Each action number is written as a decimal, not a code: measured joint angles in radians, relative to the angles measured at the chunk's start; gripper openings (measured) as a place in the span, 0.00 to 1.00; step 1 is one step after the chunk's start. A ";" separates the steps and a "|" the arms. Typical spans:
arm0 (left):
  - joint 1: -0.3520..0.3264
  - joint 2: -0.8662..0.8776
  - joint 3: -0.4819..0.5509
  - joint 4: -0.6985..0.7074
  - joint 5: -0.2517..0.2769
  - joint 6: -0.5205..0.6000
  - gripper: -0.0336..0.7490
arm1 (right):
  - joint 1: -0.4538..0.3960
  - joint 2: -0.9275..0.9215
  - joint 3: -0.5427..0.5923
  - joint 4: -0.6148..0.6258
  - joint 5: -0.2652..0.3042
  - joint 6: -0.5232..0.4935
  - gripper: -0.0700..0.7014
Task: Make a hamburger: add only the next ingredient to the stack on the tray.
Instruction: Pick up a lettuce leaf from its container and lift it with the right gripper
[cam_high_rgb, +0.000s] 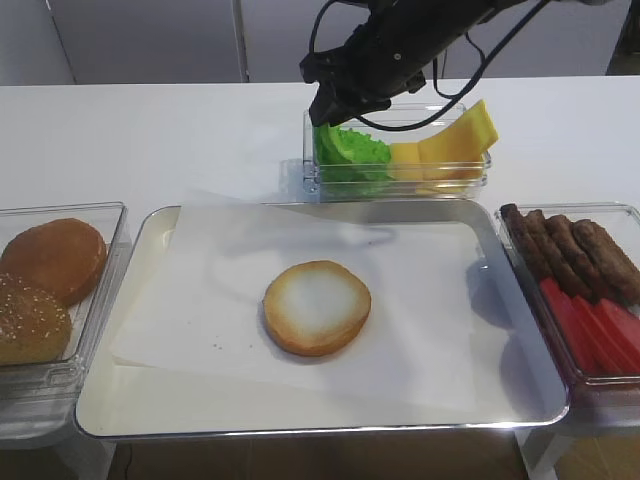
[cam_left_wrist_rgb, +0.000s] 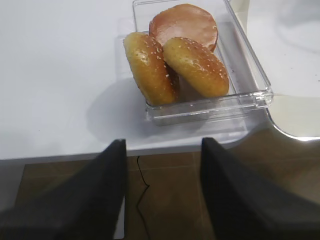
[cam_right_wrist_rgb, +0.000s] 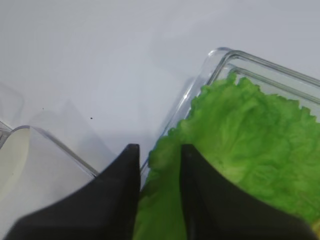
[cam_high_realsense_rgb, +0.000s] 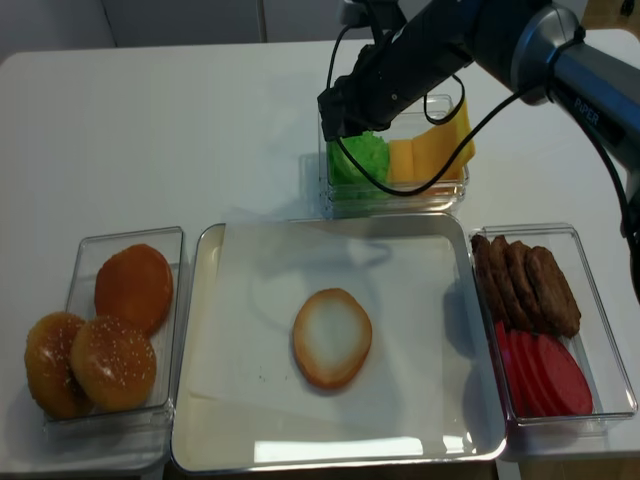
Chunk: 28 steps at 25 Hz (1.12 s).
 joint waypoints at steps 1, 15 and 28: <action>0.000 0.000 0.000 0.000 0.000 0.000 0.50 | 0.000 0.000 0.000 0.000 -0.001 -0.002 0.33; 0.000 0.000 0.000 0.000 0.000 0.000 0.50 | 0.000 0.000 0.000 -0.004 0.012 -0.002 0.16; 0.000 0.000 0.000 0.000 0.000 0.000 0.50 | 0.000 -0.099 -0.010 -0.066 0.054 0.009 0.15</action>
